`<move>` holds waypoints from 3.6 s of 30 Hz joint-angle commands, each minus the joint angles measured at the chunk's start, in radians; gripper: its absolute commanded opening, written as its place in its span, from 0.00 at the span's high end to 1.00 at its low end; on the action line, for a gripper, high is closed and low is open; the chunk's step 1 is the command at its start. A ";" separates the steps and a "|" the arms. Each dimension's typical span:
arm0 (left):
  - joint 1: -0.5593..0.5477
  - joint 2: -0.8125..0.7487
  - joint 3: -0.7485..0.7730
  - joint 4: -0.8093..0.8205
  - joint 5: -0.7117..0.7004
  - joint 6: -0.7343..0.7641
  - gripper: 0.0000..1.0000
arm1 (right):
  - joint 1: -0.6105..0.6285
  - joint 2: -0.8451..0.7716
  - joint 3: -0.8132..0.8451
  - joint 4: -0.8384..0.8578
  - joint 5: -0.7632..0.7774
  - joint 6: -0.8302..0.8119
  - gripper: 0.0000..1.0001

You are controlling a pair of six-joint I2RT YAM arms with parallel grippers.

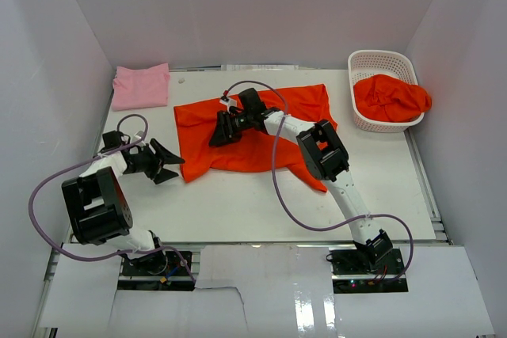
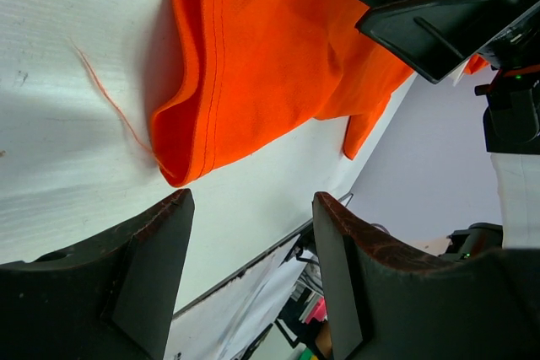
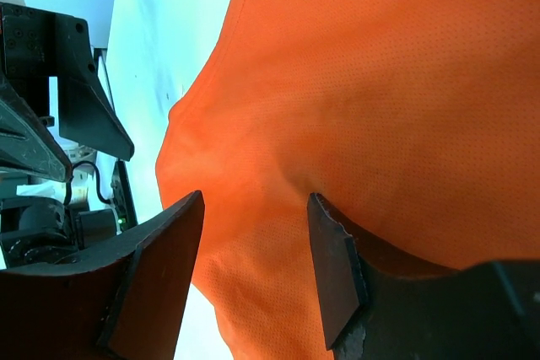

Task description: Fold and stack the t-shirts

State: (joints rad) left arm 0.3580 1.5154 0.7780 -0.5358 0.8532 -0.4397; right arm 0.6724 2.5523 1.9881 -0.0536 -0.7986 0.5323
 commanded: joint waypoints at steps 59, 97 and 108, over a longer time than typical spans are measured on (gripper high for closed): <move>-0.341 -0.130 -0.249 0.254 -0.658 -0.519 0.51 | -0.045 -0.023 -0.058 -0.135 0.091 -0.074 0.38; -0.341 -0.026 -0.121 0.077 -0.280 -0.404 1.00 | -0.120 -0.562 -0.371 -0.241 0.533 -0.400 0.29; -0.225 0.101 -0.048 0.117 -0.120 -0.352 1.00 | -0.169 -1.025 -0.843 -0.448 0.810 -0.339 0.11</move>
State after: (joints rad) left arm 0.0875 1.5944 0.6788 -0.4397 0.6434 -0.8230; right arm 0.5457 1.6222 1.3251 -0.3996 -0.0666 0.1520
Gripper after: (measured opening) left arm 0.012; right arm 0.891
